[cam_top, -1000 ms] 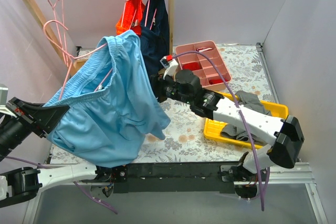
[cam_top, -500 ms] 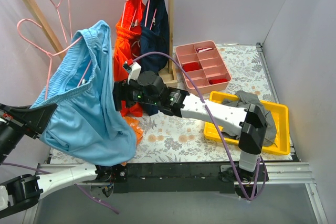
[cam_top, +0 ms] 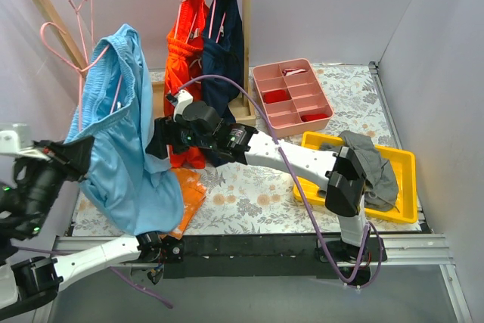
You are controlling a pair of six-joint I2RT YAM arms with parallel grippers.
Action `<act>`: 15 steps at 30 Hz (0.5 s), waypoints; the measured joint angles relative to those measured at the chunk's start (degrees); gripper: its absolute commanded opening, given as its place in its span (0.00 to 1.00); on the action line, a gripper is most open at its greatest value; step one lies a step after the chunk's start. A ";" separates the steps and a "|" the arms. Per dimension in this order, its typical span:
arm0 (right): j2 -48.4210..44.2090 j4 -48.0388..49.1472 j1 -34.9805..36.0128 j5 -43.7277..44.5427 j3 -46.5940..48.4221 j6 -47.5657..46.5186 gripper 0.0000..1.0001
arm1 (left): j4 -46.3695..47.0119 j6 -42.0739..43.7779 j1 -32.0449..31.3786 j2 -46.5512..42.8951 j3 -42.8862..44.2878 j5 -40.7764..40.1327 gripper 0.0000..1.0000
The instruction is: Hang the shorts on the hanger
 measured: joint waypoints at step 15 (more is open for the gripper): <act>-8.87 -7.98 0.02 1.62 -5.07 -3.48 0.80 | 24.00 14.36 0.04 14.99 -23.15 -14.34 0.00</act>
